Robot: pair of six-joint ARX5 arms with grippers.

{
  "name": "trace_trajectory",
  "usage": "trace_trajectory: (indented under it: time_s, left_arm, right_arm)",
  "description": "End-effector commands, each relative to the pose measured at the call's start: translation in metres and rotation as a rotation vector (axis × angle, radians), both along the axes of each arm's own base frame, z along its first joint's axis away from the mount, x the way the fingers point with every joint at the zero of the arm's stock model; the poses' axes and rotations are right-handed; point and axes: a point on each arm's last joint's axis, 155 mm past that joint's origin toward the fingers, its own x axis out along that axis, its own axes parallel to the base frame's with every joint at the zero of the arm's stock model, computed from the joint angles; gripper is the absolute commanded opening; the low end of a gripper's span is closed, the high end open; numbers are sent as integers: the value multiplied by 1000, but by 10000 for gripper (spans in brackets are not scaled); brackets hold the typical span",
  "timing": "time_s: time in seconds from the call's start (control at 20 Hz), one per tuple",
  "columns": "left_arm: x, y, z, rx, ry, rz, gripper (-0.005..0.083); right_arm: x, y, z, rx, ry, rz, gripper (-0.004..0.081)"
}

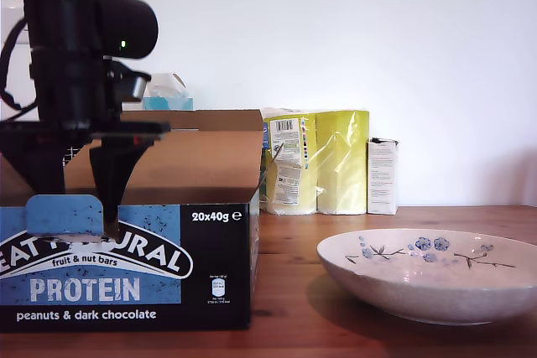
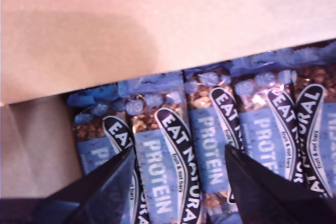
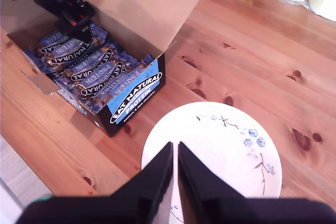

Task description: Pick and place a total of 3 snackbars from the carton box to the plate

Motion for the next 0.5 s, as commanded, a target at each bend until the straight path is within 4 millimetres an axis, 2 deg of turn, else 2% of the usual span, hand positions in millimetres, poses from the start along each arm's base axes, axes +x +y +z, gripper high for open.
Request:
trace_trajectory:
  time_s: [0.0, 0.45]
  left_arm:
    - [-2, 1, -12, 11, 31, 2, 501]
    - [-3, 0, -13, 3, 37, 0, 501]
  right_arm:
    - [0, 2, 8, 13, -19, 8, -13]
    - [0, 2, 8, 13, -19, 8, -13]
